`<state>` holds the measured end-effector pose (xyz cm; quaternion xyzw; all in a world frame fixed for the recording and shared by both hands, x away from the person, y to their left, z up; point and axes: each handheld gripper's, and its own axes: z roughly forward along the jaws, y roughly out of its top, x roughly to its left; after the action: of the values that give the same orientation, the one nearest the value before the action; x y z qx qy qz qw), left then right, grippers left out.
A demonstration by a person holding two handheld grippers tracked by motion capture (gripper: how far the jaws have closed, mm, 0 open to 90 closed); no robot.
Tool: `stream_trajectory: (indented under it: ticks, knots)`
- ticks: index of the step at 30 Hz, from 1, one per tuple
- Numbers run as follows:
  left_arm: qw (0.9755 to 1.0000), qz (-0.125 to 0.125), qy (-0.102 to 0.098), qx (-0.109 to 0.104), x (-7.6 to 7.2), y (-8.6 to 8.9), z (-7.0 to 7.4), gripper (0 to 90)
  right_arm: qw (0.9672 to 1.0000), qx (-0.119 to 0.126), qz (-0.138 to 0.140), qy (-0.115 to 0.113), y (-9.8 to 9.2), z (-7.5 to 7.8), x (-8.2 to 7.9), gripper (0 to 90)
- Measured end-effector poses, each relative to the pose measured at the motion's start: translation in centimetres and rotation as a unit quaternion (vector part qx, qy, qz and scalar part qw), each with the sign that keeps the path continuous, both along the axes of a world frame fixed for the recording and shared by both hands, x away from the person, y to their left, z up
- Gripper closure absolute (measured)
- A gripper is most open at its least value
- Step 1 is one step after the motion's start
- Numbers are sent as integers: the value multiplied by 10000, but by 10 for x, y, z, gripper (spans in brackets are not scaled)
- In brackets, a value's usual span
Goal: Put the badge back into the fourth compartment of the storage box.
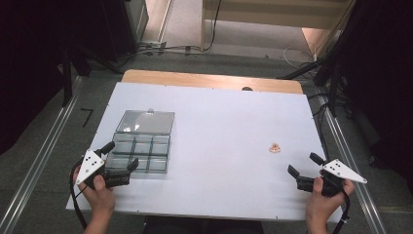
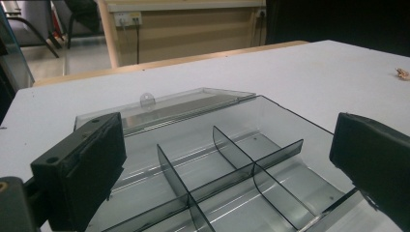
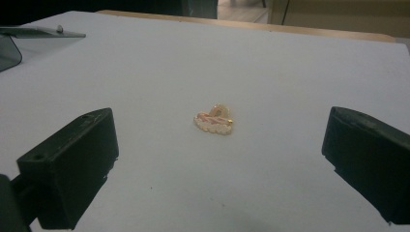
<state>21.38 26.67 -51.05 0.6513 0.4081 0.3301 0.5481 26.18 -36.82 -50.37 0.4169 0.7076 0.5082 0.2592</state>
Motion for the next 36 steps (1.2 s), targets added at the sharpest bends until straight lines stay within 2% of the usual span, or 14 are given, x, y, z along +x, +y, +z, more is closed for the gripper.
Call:
stream_trajectory:
  ticks: [2,7,10,12,15,18,19,22,26,28,32,34,35,36]
  knots:
    - [10000,17,9,-37,0,1,0,0,10000,66,38,9,0,4,0,0]
    - [9999,29,25,-101,0,3,-1,0,10000,-5,48,-27,4,16,0,0]
    - [9999,53,27,-84,-1,2,-1,0,9999,-78,100,-89,10,31,3,0]
    - [9999,60,23,-83,-1,2,-1,0,9998,-55,144,-109,12,34,4,0]
    - [10000,70,12,-68,-2,2,-1,0,9995,76,273,-138,15,49,11,0]
    - [9999,73,15,-70,-2,2,-1,0,9995,81,261,-167,16,56,14,0]
    - [10000,68,14,-59,-2,2,-1,0,9994,167,267,-168,17,62,20,0]
    - [9999,67,18,-72,-2,2,-1,0,9993,212,256,-183,17,67,25,0]
    - [10000,57,32,-73,-1,2,-2,0,9994,193,284,-71,21,75,35,15]
    - [9999,48,32,-85,-1,2,-2,0,9992,44,391,31,25,79,46,20]
    - [10000,36,31,-84,-1,2,-2,0,9987,18,480,154,27,79,56,38]
    - [9999,28,37,-93,-1,1,-2,0,9972,-40,643,386,29,75,68,43]
    - [9999,21,40,-99,-1,1,-2,0,9972,-40,643,386,29,75,68,43]
    - [9999,-3,44,-98,0,1,-2,0,9960,-133,601,640,30,69,75,70]
